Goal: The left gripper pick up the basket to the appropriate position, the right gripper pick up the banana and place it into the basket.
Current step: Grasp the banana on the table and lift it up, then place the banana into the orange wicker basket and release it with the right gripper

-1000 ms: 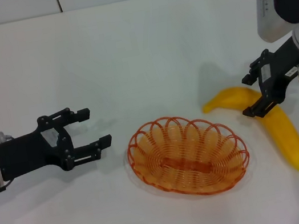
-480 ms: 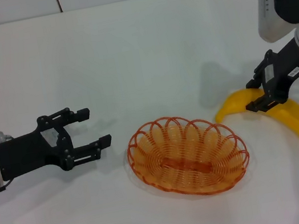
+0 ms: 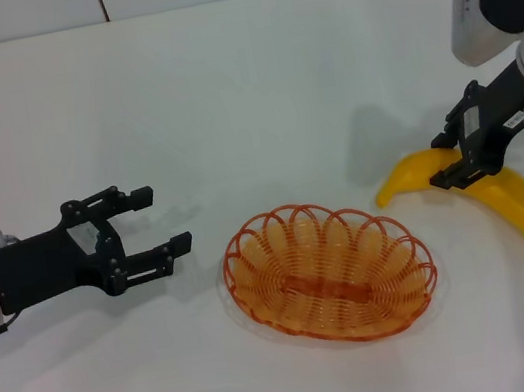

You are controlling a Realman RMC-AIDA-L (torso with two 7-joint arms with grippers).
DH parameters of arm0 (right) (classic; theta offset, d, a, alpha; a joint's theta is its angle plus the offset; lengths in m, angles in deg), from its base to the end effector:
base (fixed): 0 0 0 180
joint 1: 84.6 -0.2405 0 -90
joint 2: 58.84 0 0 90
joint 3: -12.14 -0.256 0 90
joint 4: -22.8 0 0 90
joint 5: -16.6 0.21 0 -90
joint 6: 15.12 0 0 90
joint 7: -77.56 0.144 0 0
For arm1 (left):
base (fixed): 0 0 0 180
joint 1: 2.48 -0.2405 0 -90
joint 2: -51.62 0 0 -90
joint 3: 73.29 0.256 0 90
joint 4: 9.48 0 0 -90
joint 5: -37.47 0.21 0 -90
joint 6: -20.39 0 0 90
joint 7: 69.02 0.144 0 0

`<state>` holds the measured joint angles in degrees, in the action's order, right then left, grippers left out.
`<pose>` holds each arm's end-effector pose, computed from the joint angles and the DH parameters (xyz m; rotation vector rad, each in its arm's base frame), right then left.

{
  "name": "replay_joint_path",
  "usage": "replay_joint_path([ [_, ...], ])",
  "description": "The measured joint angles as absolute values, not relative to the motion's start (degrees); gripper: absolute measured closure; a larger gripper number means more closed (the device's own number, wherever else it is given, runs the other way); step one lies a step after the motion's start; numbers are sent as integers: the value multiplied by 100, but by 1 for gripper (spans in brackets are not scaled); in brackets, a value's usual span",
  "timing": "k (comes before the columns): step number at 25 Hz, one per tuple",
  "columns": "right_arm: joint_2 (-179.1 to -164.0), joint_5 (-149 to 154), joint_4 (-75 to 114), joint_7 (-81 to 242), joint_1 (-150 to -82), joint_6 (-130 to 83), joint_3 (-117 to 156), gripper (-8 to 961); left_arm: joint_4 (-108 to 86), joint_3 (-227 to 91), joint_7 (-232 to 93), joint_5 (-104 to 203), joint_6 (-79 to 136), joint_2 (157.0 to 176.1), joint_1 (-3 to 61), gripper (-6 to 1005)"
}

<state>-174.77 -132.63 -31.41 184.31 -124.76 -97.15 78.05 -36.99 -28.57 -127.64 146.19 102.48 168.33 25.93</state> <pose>0.2433 0.3815 0.0086 -2.8192 0.4351 -0.5825 -0.2911 0.3190 -0.0190 -2.6974 -0.3584 -0.5937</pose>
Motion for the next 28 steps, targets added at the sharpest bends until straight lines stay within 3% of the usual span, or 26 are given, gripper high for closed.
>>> replay_joint_path([
  [15, -17467, -13262, -3936, 18657, -12373, -10121, 7572, 461, -3733, -2855, -12752, 14619, 10324, 16820, 2469, 184],
  [28, -17509, -12411, -5374, 18660, -12257, -11419, 7548, 461, -4327, -3107, -12685, 14732, 11276, 16727, 1905, 184],
])
